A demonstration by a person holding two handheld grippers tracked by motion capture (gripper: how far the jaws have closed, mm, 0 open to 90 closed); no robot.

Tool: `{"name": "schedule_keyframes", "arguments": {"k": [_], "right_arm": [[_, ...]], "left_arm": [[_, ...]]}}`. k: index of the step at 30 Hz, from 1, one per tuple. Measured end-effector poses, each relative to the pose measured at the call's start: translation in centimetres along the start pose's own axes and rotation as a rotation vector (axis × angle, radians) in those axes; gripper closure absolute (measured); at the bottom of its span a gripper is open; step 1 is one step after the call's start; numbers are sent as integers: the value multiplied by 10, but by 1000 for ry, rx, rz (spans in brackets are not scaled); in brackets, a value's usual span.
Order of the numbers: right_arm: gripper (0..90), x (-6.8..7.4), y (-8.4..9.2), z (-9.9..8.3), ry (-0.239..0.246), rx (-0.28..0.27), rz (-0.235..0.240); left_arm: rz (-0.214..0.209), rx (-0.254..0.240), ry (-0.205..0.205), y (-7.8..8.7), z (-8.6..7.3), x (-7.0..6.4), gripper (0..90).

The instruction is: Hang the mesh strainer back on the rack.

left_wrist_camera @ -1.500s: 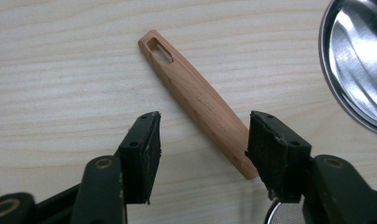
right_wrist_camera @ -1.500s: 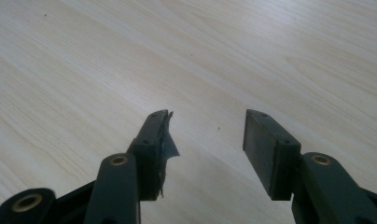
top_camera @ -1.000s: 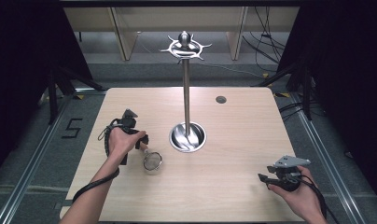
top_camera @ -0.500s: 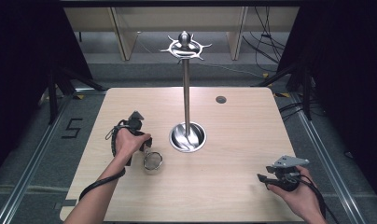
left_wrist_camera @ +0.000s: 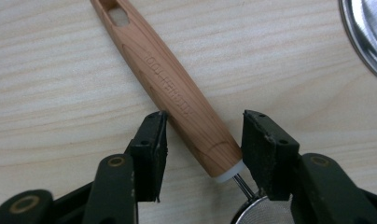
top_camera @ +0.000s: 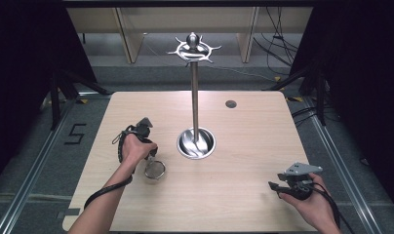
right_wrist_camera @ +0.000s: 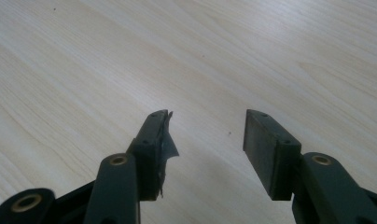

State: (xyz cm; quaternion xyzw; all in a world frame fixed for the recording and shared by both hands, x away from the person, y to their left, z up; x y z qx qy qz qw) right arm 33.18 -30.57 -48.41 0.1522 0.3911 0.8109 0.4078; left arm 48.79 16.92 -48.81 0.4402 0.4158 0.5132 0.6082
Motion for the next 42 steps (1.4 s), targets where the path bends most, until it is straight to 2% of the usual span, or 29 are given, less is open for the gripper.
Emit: {"name": "schedule_keyframes", "arguments": {"k": [5,6,8,9,10,11,14,15,17,18,19,20,25,26,27,30,31,34,40,42], "right_arm": [[514,0,0,0,2,0,2],[514,0,0,0,0,0,4],[514,0,0,0,0,0,4],[514,0,0,0,8,2,1],[514,1,1,0,-15,10,6],[514,1,0,0,0,-9,-4],[514,0,1,1,16,-15,-3],[513,3,2,2,-20,-4,4],[514,3,2,2,-9,-5,4],[513,3,1,2,-4,-11,-1],[513,1,1,2,21,-4,2],[513,1,1,2,27,-10,3],[513,3,0,2,6,-15,0],[513,2,0,2,21,-14,1],[513,3,1,2,15,-13,6],[513,2,1,2,23,-6,5],[512,2,1,2,23,-6,5],[512,2,1,2,22,-12,6],[512,2,1,2,21,-12,7],[512,2,1,2,21,-13,6]], "left_arm": [[11,24,-9,0,0,4,530],[13,15,9,-1,1,5,532],[13,9,20,-2,1,4,531],[20,28,12,-3,0,5,524],[20,28,12,-3,0,5,521],[33,43,12,-8,-2,2,521],[41,10,13,-10,-3,1,548],[33,25,3,-9,-4,3,568],[30,25,5,-9,-4,3,574],[33,12,19,-10,-4,3,581],[40,27,-3,-9,-5,6,607],[40,27,-3,-9,-5,6,618],[38,6,0,-9,-9,11,654],[37,-6,2,-9,-10,11,658],[38,7,0,-8,-10,11,663],[41,7,7,-9,-10,11,675],[44,2,-9,-9,-11,13,677],[46,4,-14,-8,-11,14,679],[15,-28,-26,-8,-15,18,681],[16,-21,-28,-7,-16,19,682]]}}
Point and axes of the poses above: each handheld gripper's, and its own axes: y roughly backward along the jaws, z roughly out of its top, x roughly to its left, the point moved 2 cm from there along -y, roughly forward along the jaws, and after that the axes turned 5 degrees about y, right-handed, at the moved point
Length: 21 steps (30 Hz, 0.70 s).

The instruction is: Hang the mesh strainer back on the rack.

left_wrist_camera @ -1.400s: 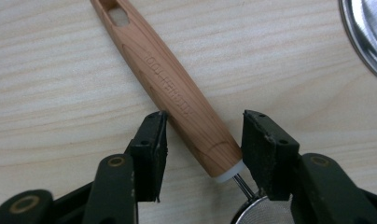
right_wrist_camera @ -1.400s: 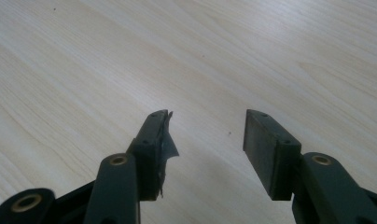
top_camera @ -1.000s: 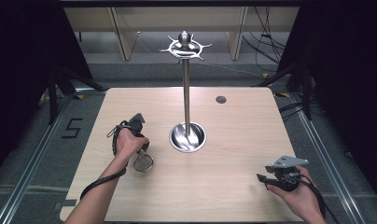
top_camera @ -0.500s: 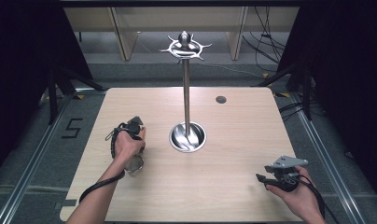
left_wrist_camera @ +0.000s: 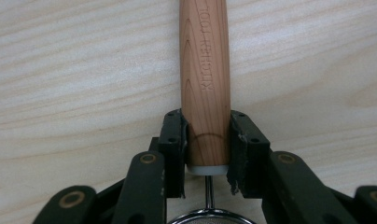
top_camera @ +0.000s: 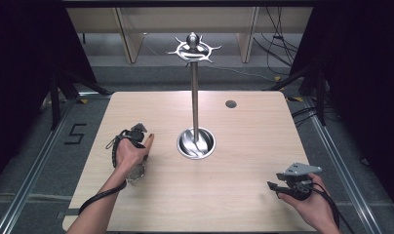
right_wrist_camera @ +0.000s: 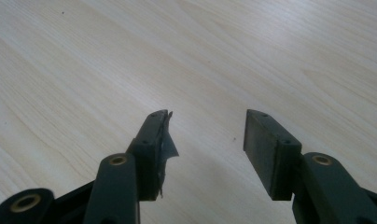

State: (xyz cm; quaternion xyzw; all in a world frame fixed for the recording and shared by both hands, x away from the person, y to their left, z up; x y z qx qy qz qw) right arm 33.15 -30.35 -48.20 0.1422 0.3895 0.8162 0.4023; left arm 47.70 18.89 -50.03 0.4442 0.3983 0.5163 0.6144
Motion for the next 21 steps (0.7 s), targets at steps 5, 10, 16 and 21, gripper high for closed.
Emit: {"name": "schedule_keyframes", "arguments": {"k": [5,10,16,21], "right_arm": [[512,0,0,0,-1,-1,0],[511,1,-1,0,-10,-5,0],[511,1,-1,0,-12,-6,-1],[511,0,0,0,-1,4,0]], "left_arm": [[-35,-30,-4,0,-5,2,682],[-69,-59,-4,3,-10,6,682],[-107,-104,-12,7,-13,10,682],[-127,-139,6,10,-16,11,682]]}}
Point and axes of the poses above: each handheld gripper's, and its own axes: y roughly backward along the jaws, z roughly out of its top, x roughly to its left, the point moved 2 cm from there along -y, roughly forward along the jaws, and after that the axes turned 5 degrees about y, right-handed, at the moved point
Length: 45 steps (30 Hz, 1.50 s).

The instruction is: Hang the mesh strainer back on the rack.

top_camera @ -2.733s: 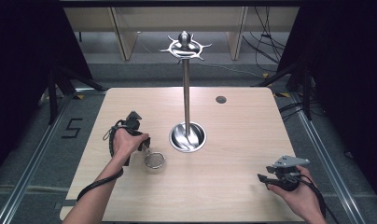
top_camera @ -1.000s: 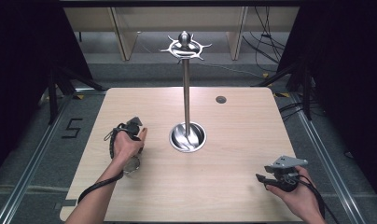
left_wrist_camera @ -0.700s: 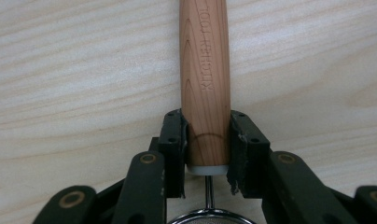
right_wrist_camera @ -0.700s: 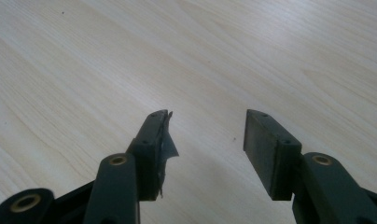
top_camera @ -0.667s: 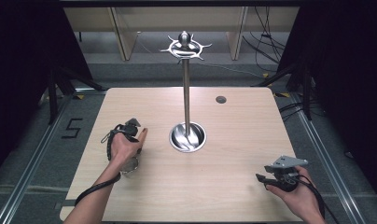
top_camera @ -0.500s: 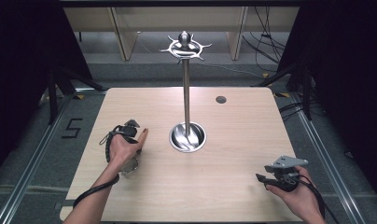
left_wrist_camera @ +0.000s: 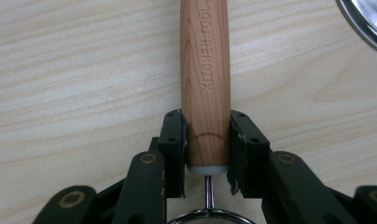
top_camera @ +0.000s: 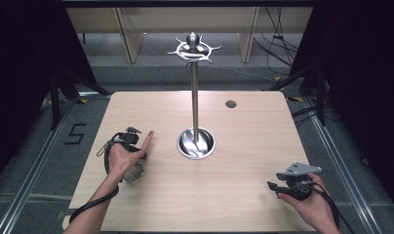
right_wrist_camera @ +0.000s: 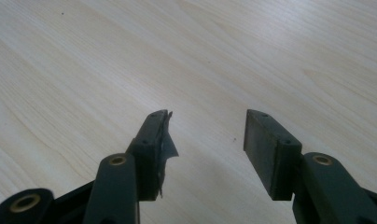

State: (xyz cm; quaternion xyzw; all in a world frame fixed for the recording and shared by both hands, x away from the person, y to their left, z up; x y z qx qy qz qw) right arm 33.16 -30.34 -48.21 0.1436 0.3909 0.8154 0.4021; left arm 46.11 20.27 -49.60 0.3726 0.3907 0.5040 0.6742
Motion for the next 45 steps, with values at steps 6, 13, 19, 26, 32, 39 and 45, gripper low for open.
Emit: {"name": "schedule_keyframes", "arguments": {"k": [6,13,19,26,32,39,45], "right_arm": [[511,0,0,0,-1,-1,1],[510,0,0,0,-5,-10,-1],[507,0,0,1,7,-16,1],[504,3,-1,1,-8,-28,3],[503,1,0,3,2,-48,5],[504,3,0,5,-13,-83,18],[502,9,5,15,-53,-168,80]], "left_arm": [[-18,-40,-5,4,-1,-1,682],[-86,-136,-38,18,-1,-6,681],[-145,-270,-59,33,-6,-14,682],[-210,-397,-95,49,-16,-29,681],[-231,-486,-138,61,-24,-44,681],[-260,-578,-178,73,-28,-63,681],[-296,-643,-208,84,-30,-84,681]]}}
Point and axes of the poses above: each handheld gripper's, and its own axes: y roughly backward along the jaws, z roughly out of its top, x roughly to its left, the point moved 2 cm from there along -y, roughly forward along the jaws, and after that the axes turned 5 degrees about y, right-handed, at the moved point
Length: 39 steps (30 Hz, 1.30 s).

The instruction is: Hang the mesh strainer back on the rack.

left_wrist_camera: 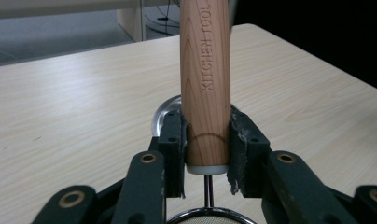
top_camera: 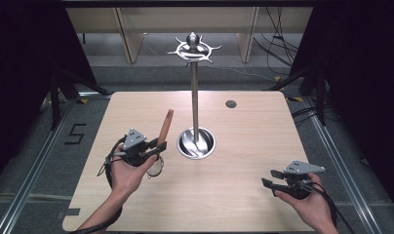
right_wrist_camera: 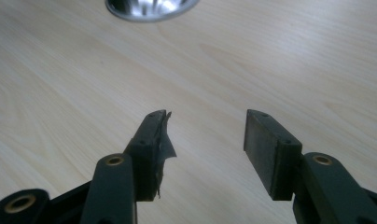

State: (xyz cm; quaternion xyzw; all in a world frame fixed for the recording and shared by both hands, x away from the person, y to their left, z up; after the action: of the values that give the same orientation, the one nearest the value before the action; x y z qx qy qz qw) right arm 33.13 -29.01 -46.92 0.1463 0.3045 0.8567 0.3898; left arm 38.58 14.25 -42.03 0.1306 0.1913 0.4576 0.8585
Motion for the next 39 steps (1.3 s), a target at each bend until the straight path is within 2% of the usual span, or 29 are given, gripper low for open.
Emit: {"name": "schedule_keyframes", "arguments": {"k": [1,2,4,6,7,9,10,11,12,13,14,16,17,18,20,21,22,23,24,27,28,30,31,32,34,35,36,37,39], "right_arm": [[503,4,1,2,-34,5,12],[503,4,1,4,-5,-23,18],[505,10,2,9,-29,-46,40],[508,11,4,15,-7,-78,41],[511,15,5,18,-32,-84,44],[518,15,6,24,-18,-95,54],[523,18,4,28,-37,-129,61],[529,18,6,31,-22,-116,58],[537,20,5,33,-44,-129,71],[547,19,4,37,-18,-130,70],[554,22,3,42,-40,-147,87],[566,25,1,50,-44,-169,100],[572,27,-1,56,-43,-188,110],[576,31,-2,62,-67,-190,129],[577,33,-4,66,-62,-205,128],[580,38,-8,79,-62,-217,153],[580,38,-8,79,-62,-217,153],[578,46,-13,93,-45,-217,168],[578,47,-16,97,-10,-220,159],[576,56,-22,110,-14,-222,178],[574,61,-28,119,14,-250,187],[573,65,-30,125,0,-236,200],[572,67,-35,134,19,-260,213],[572,69,-35,137,-3,-253,227],[570,69,-38,140,6,-275,241],[570,70,-40,145,-21,-285,252],[570,70,-40,145,-21,-285,252],[570,72,-42,149,-64,-290,270],[569,71,-45,152,-71,-306,276]], "left_arm": [[-6,-8,-19,0,2,-3,681],[-6,-11,-17,1,3,-6,681],[-14,-20,-21,1,4,-10,681],[-22,-26,-31,1,6,-14,681],[-23,-29,-35,1,7,-16,681],[-29,-35,-43,1,9,-20,681],[-29,-35,-43,1,9,-20,681],[-33,-47,-40,0,11,-24,681],[-33,-47,-40,0,11,-24,681],[-39,-54,-47,-1,14,-28,681],[-37,-70,-82,-2,16,-27,681],[-42,-66,-69,-2,16,-30,681],[-52,-60,-63,-4,18,-36,681],[-55,-60,-64,-4,18,-38,681],[-60,-60,-66,-6,19,-41,681],[-62,-59,-70,-7,19,-43,681],[-66,-58,-71,-8,20,-45,681],[-77,-56,-76,-10,20,-51,681],[-77,-56,-76,-10,20,-51,681],[-86,-53,-88,-15,21,-60,681],[-89,-49,-99,-18,21,-65,681],[-91,-47,-104,-19,20,-67,681],[-94,-42,-113,-23,19,-73,681],[-99,-40,-116,-25,19,-75,681],[-102,-40,-120,-26,18,-78,681],[-108,-33,-120,-29,17,-83,681],[-108,-33,-120,-29,17,-83,681],[-119,-29,-127,-31,16,-88,681],[-122,-28,-133,-33,15,-91,681]]}}
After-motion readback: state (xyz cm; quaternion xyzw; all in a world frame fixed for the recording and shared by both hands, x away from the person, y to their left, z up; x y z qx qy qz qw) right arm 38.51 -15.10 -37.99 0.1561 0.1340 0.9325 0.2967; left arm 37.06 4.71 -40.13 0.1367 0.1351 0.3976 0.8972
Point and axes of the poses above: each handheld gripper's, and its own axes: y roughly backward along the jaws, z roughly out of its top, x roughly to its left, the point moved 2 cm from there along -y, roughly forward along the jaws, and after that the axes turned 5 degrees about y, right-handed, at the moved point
